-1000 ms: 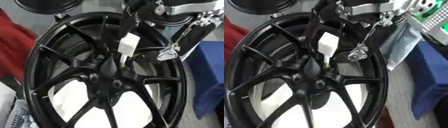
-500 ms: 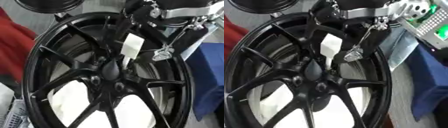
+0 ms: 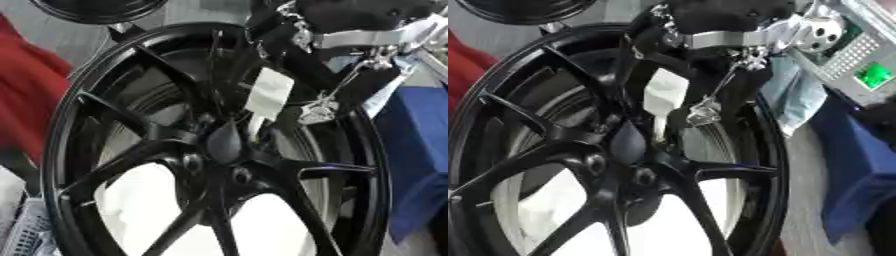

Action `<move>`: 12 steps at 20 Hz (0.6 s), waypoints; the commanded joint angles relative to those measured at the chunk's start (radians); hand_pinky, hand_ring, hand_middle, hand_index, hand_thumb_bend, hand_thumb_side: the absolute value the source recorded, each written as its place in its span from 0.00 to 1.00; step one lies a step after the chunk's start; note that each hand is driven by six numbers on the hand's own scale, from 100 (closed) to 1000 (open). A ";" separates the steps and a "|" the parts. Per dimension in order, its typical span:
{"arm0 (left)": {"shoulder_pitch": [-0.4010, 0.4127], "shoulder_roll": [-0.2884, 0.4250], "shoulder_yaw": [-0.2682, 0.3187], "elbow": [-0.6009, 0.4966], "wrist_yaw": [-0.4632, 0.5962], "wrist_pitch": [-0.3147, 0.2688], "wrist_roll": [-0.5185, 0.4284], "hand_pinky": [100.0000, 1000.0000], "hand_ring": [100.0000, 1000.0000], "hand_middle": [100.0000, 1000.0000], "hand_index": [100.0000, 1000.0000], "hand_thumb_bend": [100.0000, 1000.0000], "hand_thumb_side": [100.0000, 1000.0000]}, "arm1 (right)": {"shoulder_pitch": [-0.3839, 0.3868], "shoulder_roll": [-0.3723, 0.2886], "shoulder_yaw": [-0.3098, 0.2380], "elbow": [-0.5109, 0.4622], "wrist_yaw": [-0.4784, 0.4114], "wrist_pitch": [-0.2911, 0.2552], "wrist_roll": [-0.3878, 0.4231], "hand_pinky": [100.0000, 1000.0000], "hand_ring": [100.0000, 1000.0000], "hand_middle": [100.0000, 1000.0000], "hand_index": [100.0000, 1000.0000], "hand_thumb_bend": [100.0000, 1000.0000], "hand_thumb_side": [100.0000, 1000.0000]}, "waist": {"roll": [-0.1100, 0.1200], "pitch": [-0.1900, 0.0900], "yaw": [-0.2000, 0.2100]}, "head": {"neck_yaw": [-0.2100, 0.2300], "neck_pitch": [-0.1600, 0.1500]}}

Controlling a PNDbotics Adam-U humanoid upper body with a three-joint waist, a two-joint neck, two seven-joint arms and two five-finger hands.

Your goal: Pull the pin out of the wheel hub.

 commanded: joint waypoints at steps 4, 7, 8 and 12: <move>-0.008 0.026 0.012 -0.020 -0.004 0.002 0.000 0.73 0.57 0.54 0.69 0.21 0.65 | 0.005 -0.038 -0.026 0.028 0.034 -0.016 -0.008 0.85 0.78 0.70 0.78 0.35 0.06 | 0.005 -0.019 0.001 | -0.006 -0.015; -0.008 0.026 0.012 -0.020 -0.004 0.002 0.000 0.73 0.57 0.54 0.69 0.21 0.66 | 0.007 -0.039 -0.029 0.038 0.037 -0.020 -0.005 0.85 0.78 0.70 0.78 0.36 0.07 | 0.004 -0.020 0.000 | -0.007 -0.015; -0.009 0.026 0.012 -0.021 -0.005 0.002 -0.001 0.73 0.57 0.54 0.69 0.21 0.66 | 0.007 -0.039 -0.030 0.041 0.039 -0.023 -0.003 0.85 0.78 0.70 0.78 0.36 0.07 | 0.003 -0.019 0.000 | -0.007 -0.015; -0.009 0.026 0.012 -0.021 -0.005 0.003 -0.001 0.73 0.57 0.54 0.69 0.21 0.66 | 0.012 -0.042 -0.033 0.047 0.048 -0.033 0.006 0.85 0.79 0.71 0.78 0.36 0.10 | 0.001 -0.019 0.000 | -0.009 -0.017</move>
